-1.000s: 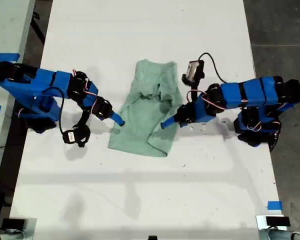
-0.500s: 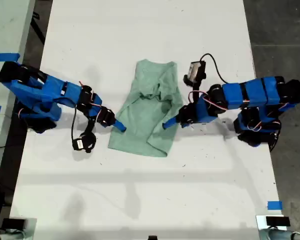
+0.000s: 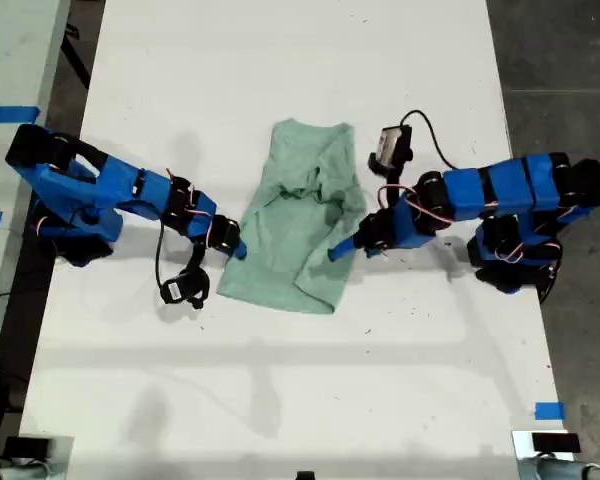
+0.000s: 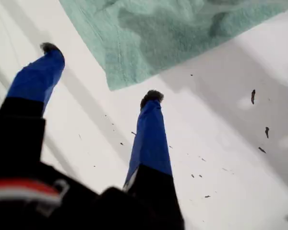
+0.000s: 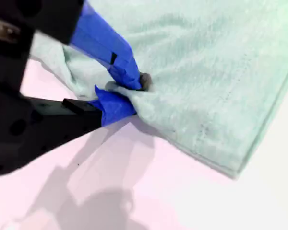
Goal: Fold tshirt
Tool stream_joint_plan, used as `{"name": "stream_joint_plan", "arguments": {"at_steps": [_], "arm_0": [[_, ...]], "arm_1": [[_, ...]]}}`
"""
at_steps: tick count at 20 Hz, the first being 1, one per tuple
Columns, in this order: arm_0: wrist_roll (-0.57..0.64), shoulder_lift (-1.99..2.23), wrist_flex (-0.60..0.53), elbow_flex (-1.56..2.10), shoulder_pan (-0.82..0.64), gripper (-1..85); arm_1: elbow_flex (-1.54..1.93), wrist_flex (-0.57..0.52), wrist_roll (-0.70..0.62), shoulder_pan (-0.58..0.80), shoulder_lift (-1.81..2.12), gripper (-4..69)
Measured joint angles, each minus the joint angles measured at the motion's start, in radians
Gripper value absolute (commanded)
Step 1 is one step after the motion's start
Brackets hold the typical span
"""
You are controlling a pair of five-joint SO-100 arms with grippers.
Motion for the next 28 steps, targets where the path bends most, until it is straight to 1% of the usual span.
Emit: {"name": "stream_joint_plan", "arguments": {"at_steps": [2, 3, 5, 8, 9, 11, 15, 16, 17, 18, 19, 20, 22, 24, 28], "arm_0": [[-0.028, 0.049, 0.114, -0.046, -0.002, 0.1], [-0.041, 0.092, 0.193, -0.037, -0.003, 0.1], [-0.061, 0.186, 0.394, -0.035, -0.005, 0.1], [-0.066, 0.245, 0.618, -0.161, -0.003, 0.0], [-0.063, 0.232, 0.672, -0.235, -0.005, 0.0], [-0.032, 0.183, 0.670, -0.347, -0.017, 0.0], [0.087, -0.054, 0.606, -0.637, -0.026, 0.0], [0.120, -0.123, 0.565, -0.709, -0.026, 0.8], [0.150, -0.189, 0.508, -0.759, -0.026, 6.8], [0.193, -0.261, 0.466, -0.815, -0.026, 19.4], [0.232, -0.341, 0.459, -0.884, -0.029, 23.6], [0.255, -0.420, 0.468, -0.959, -0.031, 25.2], [0.262, -0.515, 0.485, -1.040, -0.034, 27.7], [0.262, -0.525, 0.520, -1.057, -0.034, 26.7], [0.232, -0.485, 0.663, -1.058, -0.032, 28.2]], "arm_1": [[0.002, 0.000, 0.003, 0.000, 0.000, 30.0], [0.005, 0.000, 0.005, 0.000, 0.000, 30.0], [0.025, 0.000, 0.012, 0.000, 0.031, 29.9], [0.078, -0.012, 0.018, 0.000, 0.103, 29.5], [0.097, -0.012, 0.023, 0.000, 0.133, 29.2], [0.140, -0.012, 0.031, 0.000, 0.199, 28.7], [0.189, -0.012, 0.049, 0.000, 0.290, 28.4], [0.190, -0.012, 0.051, 0.000, 0.295, 28.2], [0.190, -0.012, 0.051, 0.000, 0.295, 28.2], [0.190, -0.012, 0.051, 0.000, 0.295, 28.2], [0.190, -0.012, 0.052, 0.000, 0.295, 28.1], [0.190, -0.012, 0.055, 0.000, 0.295, 28.1], [0.190, -0.012, 0.058, 0.000, 0.295, 28.1], [0.199, -0.012, 0.060, -0.005, 0.295, 28.0], [0.199, -0.012, 0.063, -0.005, 0.295, 28.4]]}}
